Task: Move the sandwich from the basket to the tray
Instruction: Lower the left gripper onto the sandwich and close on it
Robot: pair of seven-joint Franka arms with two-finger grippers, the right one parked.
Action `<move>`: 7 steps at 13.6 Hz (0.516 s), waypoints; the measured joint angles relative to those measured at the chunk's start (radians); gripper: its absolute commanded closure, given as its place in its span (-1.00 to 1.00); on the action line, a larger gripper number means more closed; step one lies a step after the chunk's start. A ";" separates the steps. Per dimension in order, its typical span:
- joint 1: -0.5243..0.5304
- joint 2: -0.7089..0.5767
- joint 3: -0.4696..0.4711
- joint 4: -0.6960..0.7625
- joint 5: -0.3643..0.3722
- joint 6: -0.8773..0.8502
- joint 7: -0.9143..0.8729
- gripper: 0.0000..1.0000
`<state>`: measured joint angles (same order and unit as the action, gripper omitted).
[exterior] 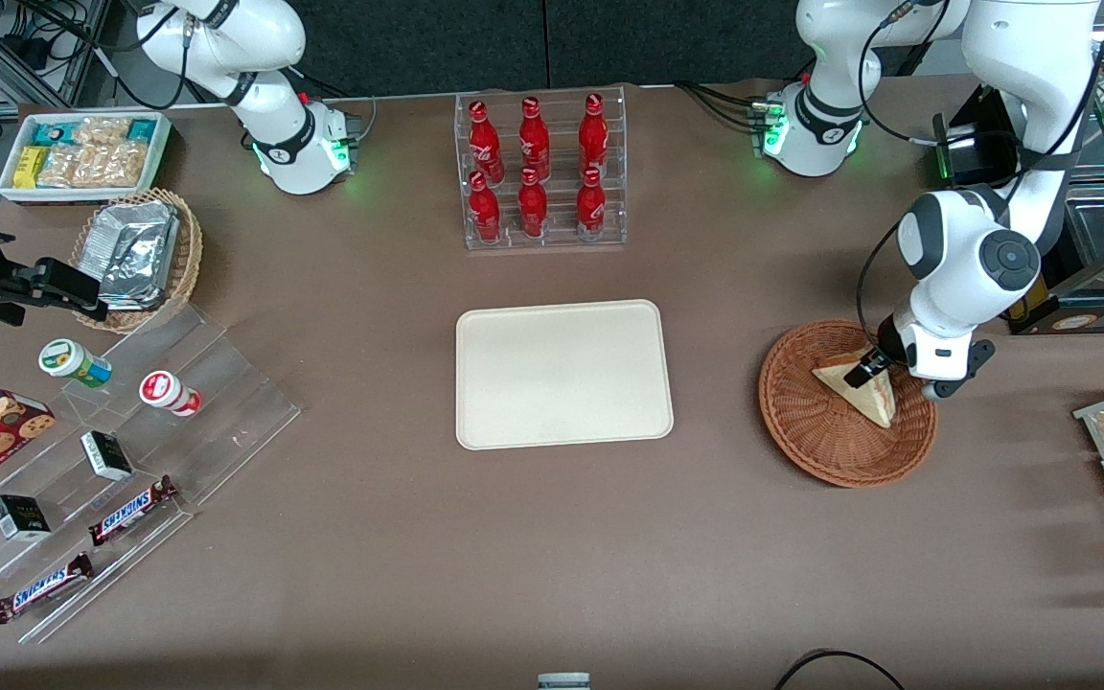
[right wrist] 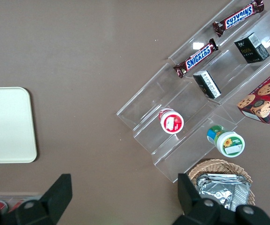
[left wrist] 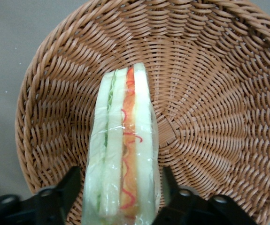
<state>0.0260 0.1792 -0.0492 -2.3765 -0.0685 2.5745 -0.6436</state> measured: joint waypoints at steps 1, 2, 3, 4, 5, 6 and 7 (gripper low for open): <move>0.000 0.000 0.000 0.000 0.000 -0.001 -0.006 1.00; 0.000 0.000 0.000 0.000 0.000 -0.003 -0.010 1.00; 0.000 0.000 -0.001 0.000 0.000 -0.007 -0.010 1.00; 0.000 -0.001 -0.002 0.001 0.000 -0.011 -0.010 1.00; 0.000 -0.004 -0.008 0.003 0.000 -0.013 -0.010 1.00; 0.000 -0.010 -0.021 0.007 0.000 -0.023 -0.010 1.00; -0.001 -0.020 -0.036 0.015 0.000 -0.052 -0.010 1.00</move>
<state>0.0251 0.1597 -0.0854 -2.3613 -0.0682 2.5220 -0.6533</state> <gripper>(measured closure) 0.727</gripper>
